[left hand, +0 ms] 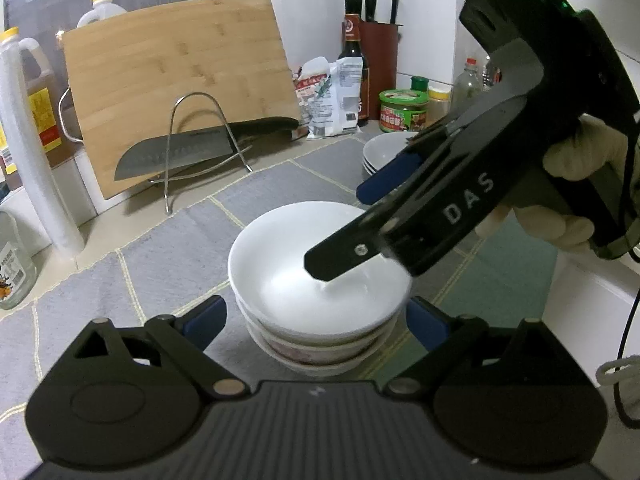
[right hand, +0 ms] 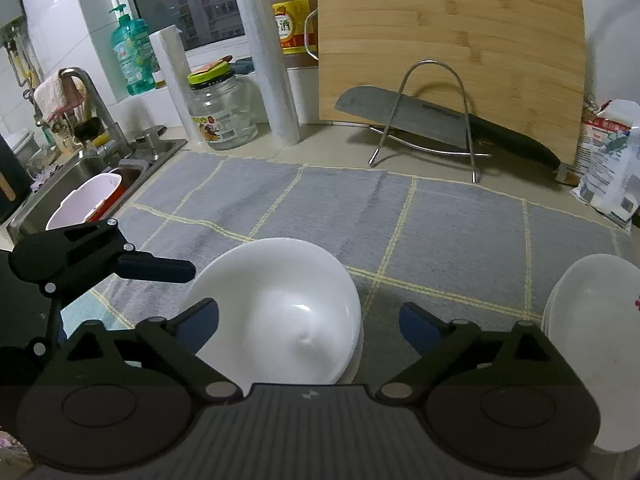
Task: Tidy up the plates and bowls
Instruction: 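Lower the last bowl into the bowl stack with the right gripper, then open the right gripper and withdraw it from the bowl stack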
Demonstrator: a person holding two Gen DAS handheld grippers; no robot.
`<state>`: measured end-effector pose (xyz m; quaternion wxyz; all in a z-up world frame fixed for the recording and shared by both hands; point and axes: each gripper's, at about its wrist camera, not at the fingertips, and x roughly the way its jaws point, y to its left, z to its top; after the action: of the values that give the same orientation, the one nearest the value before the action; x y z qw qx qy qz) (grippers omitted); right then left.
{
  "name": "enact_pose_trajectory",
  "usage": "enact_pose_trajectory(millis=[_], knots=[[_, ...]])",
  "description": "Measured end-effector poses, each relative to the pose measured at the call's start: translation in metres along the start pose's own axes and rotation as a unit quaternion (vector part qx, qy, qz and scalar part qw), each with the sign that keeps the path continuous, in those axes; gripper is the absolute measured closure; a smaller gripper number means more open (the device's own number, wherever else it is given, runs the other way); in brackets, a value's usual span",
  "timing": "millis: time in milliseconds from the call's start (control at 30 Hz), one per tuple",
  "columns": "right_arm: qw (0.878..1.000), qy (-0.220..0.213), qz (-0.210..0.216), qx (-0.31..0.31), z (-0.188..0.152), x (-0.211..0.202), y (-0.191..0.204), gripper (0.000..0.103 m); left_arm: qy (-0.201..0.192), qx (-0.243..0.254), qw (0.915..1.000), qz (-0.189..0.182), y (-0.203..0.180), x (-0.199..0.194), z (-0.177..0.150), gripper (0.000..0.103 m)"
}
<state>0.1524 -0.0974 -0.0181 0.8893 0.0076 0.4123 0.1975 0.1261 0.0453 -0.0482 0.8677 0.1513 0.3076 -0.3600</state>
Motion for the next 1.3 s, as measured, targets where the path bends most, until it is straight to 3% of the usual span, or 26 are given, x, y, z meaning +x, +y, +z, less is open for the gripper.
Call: enact_pose_trajectory(millis=[267,567,900,1133,1300], knots=[[1.000,-0.009,-0.009,-0.020,-0.007,-0.011,0.003,0.000,0.000,-0.008,0.9999,-0.006,0.003,-0.007,-0.007,0.007],[0.995,-0.030,0.045,-0.082,-0.016,-0.038,-0.014,0.000,-0.005,-0.072,0.9962,0.048,-0.017,-0.019,-0.012,0.003],[0.990,-0.018,0.077,-0.119,-0.036,-0.050,-0.047,0.000,0.016,-0.136,0.9835,0.118,-0.050,-0.014,-0.022,0.003],[0.987,-0.019,0.085,-0.135,-0.040,-0.056,-0.048,0.000,0.016,-0.147,0.9786,0.143,-0.062,-0.011,-0.022,0.003],[0.986,-0.015,0.075,-0.145,-0.043,-0.049,-0.045,0.000,0.025,-0.145,0.9793,0.139,-0.052,-0.008,-0.027,0.003]])
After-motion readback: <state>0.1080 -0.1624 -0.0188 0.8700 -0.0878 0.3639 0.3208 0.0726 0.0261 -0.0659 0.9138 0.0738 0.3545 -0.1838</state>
